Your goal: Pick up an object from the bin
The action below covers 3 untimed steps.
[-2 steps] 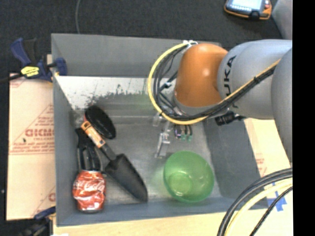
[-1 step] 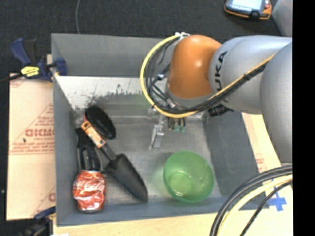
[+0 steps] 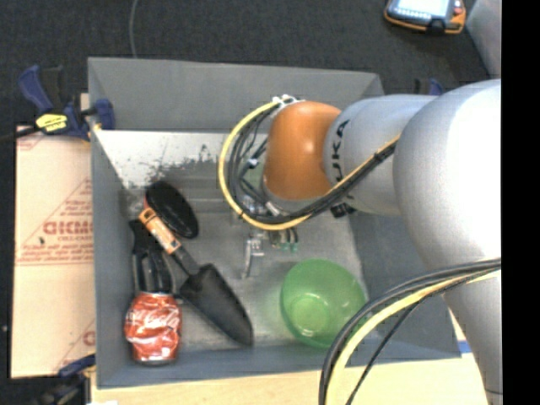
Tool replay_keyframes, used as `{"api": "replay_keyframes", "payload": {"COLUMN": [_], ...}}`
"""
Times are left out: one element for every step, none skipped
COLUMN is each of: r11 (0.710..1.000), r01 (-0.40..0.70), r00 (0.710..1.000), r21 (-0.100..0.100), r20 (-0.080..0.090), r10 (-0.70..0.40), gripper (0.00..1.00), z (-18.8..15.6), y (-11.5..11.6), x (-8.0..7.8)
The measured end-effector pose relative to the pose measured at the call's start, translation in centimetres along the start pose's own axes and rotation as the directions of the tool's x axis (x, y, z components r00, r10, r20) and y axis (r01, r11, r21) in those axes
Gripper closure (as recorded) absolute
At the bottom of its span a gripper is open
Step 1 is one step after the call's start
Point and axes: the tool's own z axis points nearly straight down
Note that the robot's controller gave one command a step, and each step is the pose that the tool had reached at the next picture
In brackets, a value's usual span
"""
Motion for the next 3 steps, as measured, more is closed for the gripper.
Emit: {"api": "replay_keyframes", "payload": {"r11": [0.995,1.000,0.996], "r01": [-0.099,-0.027,-0.092], "r00": [0.995,1.000,0.995], "r21": [-0.006,-0.002,-0.001], "r20": [0.028,-0.001,0.029], "r10": [0.099,0.027,0.092], "gripper": [0.00,0.00,0.00], "z": [-6.6,-0.6,-4.0], "y": [-3.7,5.3,-4.4], "x": [0.8,1.7,0.5]}}
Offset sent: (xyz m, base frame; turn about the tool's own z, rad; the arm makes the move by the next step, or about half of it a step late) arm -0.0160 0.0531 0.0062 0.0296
